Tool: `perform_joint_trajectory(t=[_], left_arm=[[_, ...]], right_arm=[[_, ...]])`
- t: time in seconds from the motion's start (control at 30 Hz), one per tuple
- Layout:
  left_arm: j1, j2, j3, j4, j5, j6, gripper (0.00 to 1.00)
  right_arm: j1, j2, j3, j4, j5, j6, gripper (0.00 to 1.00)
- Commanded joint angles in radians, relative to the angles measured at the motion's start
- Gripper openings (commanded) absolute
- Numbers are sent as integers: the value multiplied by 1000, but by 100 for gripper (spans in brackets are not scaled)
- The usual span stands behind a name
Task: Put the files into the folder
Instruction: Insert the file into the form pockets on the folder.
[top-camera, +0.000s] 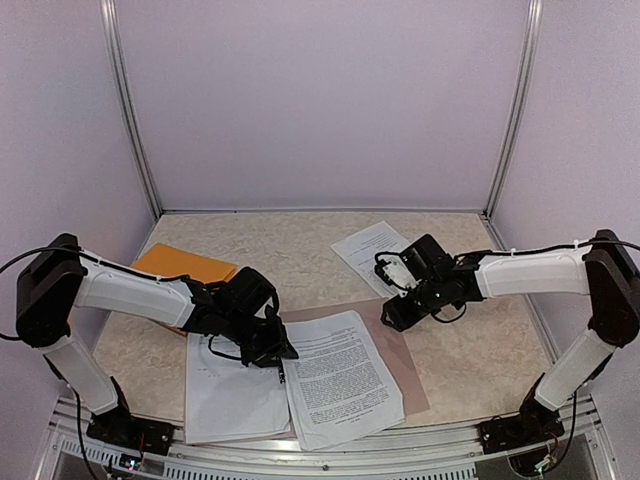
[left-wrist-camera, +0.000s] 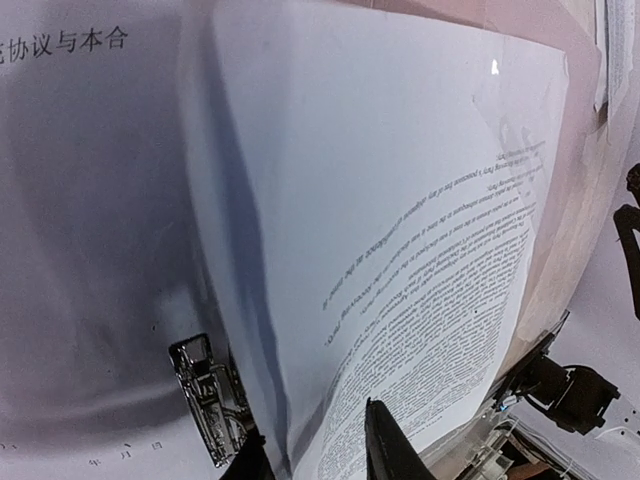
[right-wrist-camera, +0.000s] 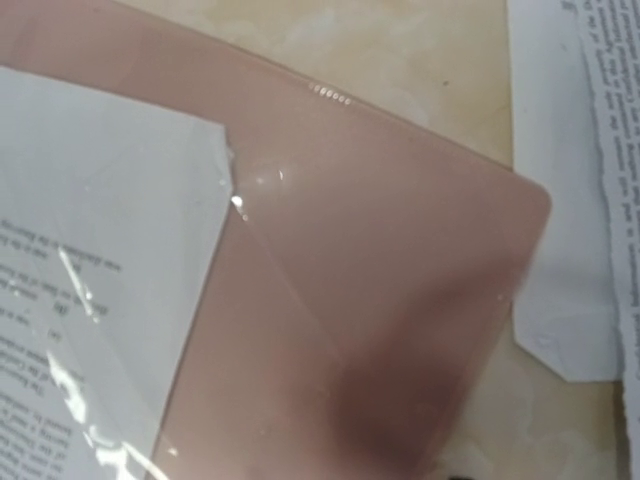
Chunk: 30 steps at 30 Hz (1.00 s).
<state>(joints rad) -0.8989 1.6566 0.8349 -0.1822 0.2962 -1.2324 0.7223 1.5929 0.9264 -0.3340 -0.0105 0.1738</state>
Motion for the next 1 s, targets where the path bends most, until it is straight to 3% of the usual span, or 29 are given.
perform_joint_trajectory(t=[0.0,0.37,0.6,0.97], left_arm=[[-11,-6,-9,18,-29,-5,22],[-9,39,48,-4,-27,57,0],[-6,81,124,-86,-15,134,0],[3,139,197,-143,5,200,0]], right_arm=[[-6,-30,-26,13,-18,6,52],[-4,-45,-35,2,3,11,52],[-5,-12,-15,-31,106,32,53],[-10,21,-10,-35,127,46,54]])
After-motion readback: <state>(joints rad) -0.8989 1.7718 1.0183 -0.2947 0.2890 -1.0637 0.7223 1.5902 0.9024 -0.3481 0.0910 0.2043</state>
